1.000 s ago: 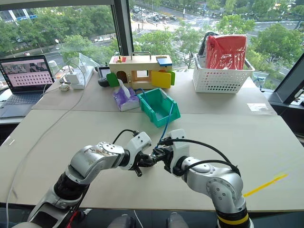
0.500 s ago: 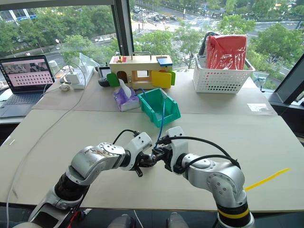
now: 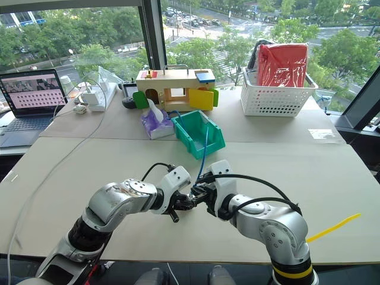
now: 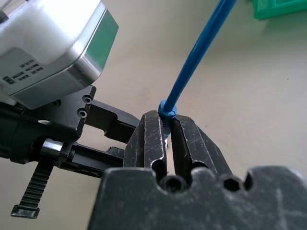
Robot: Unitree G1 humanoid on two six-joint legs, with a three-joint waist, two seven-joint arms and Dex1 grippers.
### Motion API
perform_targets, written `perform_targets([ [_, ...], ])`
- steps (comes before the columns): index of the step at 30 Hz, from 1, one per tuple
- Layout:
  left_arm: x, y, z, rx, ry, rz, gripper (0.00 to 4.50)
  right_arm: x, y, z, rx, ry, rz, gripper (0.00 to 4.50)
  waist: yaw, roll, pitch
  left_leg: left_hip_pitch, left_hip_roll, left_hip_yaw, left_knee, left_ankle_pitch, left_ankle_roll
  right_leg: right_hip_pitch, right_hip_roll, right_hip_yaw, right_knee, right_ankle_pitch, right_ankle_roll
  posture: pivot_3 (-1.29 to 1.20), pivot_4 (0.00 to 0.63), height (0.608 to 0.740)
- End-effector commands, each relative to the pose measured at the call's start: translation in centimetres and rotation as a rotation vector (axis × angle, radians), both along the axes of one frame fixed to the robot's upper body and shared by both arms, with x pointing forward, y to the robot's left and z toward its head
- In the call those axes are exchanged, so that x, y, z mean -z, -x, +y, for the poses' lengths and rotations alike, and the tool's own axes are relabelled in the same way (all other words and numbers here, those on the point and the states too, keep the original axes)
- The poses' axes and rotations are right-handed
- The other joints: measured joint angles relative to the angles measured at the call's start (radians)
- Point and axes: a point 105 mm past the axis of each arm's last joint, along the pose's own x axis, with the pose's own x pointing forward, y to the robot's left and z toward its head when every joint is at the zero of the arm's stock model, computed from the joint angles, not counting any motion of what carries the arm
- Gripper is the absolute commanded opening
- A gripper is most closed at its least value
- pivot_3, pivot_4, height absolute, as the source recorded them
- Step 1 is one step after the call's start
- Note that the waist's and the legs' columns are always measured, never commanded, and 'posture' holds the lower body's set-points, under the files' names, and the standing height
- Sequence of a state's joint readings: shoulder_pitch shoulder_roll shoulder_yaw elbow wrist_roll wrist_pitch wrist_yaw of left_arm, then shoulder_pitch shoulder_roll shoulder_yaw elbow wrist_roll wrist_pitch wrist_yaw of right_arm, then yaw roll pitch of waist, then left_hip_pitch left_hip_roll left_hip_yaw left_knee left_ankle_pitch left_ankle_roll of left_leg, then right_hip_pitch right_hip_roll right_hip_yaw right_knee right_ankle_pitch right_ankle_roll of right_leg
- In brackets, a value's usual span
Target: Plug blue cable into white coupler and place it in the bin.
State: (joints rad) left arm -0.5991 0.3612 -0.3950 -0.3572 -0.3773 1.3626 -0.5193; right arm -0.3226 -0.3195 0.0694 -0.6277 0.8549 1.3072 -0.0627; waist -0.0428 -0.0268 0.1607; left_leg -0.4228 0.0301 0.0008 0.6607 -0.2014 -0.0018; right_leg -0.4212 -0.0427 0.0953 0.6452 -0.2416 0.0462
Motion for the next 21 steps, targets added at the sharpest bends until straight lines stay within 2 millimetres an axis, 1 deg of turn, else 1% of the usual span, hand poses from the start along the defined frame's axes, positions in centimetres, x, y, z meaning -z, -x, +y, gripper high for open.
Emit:
perform_targets([
  [1, -2.7, 0.3, -1.8, 0.075, 0.075, -0.092, 0.65, 4.6, 2.4, 1.4, -0.186, 0.149, 0.209, 0.0, 0.0, 0.0, 0.0, 0.0, 0.0, 0.0, 0.0, 0.0, 0.0, 0.0, 0.0, 0.0, 0.0, 0.0, 0.0, 0.0, 0.15, 0.715],
  [5, -2.7, 0.3, -1.7, 0.073, 0.073, -0.097, 0.65, 4.7, 2.0, 0.8, -0.203, 0.211, 0.196, 0.0, -0.001, 0.0, 0.0, 0.001, 0.0, 0.0, 0.0, 0.0, 0.0, 0.001, 0.0, 0.0, 0.0, 0.0, 0.0, 0.0, 0.15, 0.715],
  [8, -2.7, 0.3, -1.7, 0.064, 0.071, -0.106, 0.65, 4.9, 2.2, 0.3, -0.202, 0.251, 0.197, 0.0, 0.0, 0.0, 0.0, 0.001, 0.0, 0.0, 0.0, 0.0, 0.0, 0.001, 0.0, 0.0, 0.0, 0.0, 0.0, 0.0, 0.15, 0.715],
  [13, -2.7, 0.3, -1.7, 0.059, 0.072, -0.11, 0.65, 5.1, 2.9, 0.5, -0.191, 0.195, 0.234, 0.0, 0.001, -0.001, -0.001, 0.001, 0.0, 0.0, 0.0, 0.0, 0.0, 0.001, 0.0, 0.0, 0.0, 0.0, 0.0, 0.0, 0.15, 0.715],
  [15, -2.5, 0.5, -1.8, 0.058, 0.072, -0.112, 0.65, 5.5, 3.2, 0.6, -0.166, 0.151, 0.273, 0.0, 0.001, -0.002, -0.001, 0.001, 0.0, 0.0, 0.0, 0.0, 0.0, 0.001, 0.0, 0.0, 0.0, 0.0, 0.0, 0.0, 0.15, 0.715],
  [17, -2.4, 0.6, -1.8, 0.057, 0.071, -0.116, 0.65, 6.2, 3.5, 0.4, -0.133, 0.147, 0.314, 0.0, 0.001, -0.003, -0.003, 0.001, 0.0, 0.0, 0.0, 0.0, 0.0, 0.001, 0.0, 0.0, 0.0, 0.0, 0.0, 0.0, 0.15, 0.715],
  [21, -2.1, 0.8, -1.9, 0.051, 0.073, -0.118, 0.65, 6.4, 3.3, 0.5, -0.108, 0.17, 0.328, 0.0, 0.0, -0.006, -0.008, 0.001, 0.0, 0.0, 0.0, 0.0, 0.0, 0.001, 0.0, 0.0, 0.0, 0.0, 0.0, 0.0, 0.15, 0.715],
])
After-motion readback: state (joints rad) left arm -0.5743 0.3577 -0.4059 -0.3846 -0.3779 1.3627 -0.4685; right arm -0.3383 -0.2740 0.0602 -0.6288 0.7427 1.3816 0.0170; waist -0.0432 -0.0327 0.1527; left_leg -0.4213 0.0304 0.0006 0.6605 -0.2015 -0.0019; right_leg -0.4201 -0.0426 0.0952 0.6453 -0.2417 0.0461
